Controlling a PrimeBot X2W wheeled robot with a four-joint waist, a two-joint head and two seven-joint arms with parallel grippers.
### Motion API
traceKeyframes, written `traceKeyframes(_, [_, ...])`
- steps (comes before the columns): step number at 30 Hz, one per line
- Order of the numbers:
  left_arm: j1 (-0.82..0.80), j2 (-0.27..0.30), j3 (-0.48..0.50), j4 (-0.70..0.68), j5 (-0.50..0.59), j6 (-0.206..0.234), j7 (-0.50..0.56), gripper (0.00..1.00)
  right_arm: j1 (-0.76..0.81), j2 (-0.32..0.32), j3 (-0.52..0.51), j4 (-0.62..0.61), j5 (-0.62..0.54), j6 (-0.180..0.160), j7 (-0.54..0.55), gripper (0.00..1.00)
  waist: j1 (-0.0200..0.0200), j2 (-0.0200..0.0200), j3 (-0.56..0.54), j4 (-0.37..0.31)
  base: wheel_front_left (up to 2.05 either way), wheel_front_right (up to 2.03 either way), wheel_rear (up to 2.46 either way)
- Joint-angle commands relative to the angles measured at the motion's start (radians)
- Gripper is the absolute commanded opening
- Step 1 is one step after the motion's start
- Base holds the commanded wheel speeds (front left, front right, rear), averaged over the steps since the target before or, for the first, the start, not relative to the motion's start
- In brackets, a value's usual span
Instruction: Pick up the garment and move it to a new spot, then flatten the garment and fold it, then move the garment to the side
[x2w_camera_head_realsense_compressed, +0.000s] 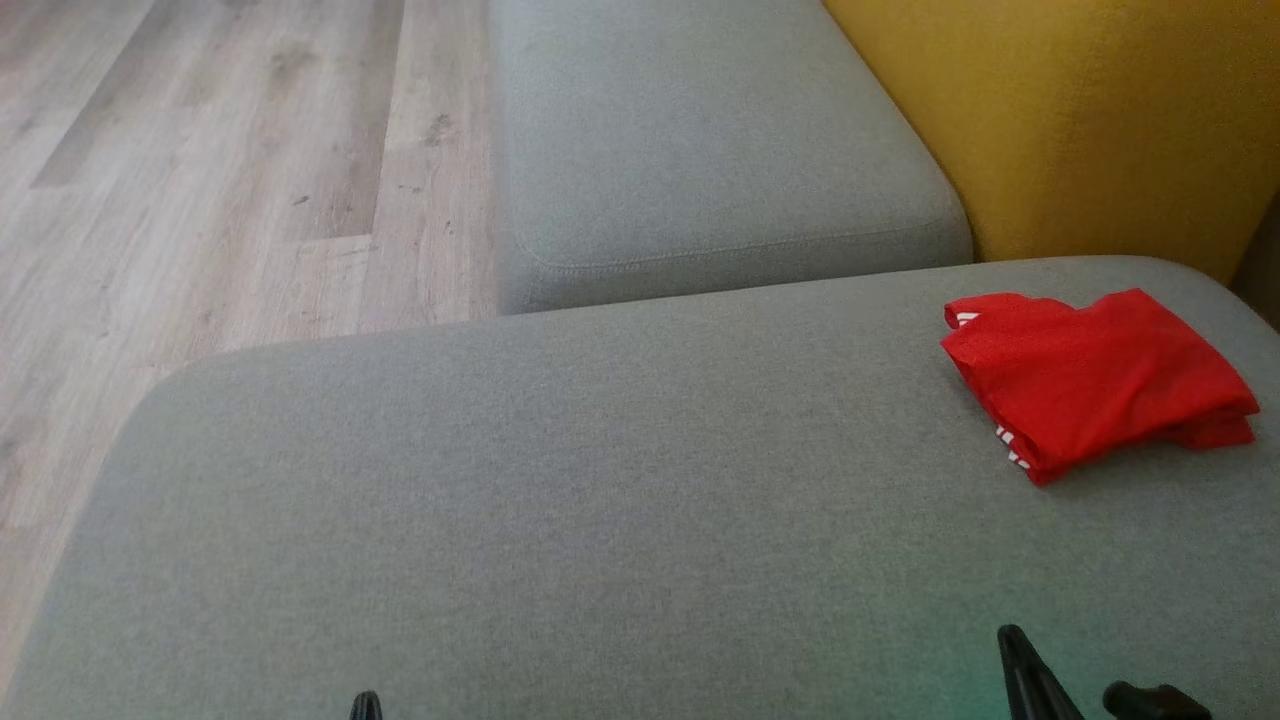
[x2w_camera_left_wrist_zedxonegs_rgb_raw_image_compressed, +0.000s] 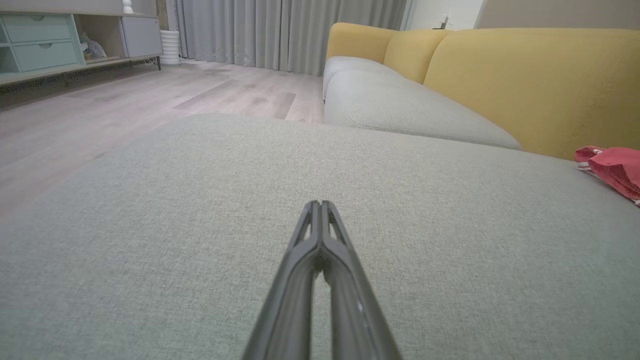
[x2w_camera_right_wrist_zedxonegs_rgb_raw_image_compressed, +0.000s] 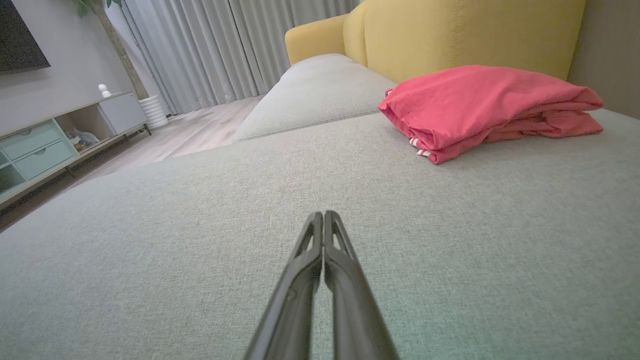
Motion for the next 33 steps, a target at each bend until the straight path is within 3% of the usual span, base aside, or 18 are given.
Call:
traceKeyframes(1, [-0.056,0.001,0.020,-0.029,-0.035,-0.013,0.009,0.00,-0.059,0.003,-0.012,-0.037,0.039,0.001,0.011,0.00,-0.0001,-0.0001,0.004,0.001,0.00,0.00,0.00])
traceKeyframes(33, [-0.153,0.002,0.094,-0.021,-0.383,-0.088,0.097,0.00,-0.134,0.014,-0.061,-0.058,0.403,0.002,0.099,0.00,-0.0001,-0.0001,0.064,0.017,0.00,0.00,0.00])
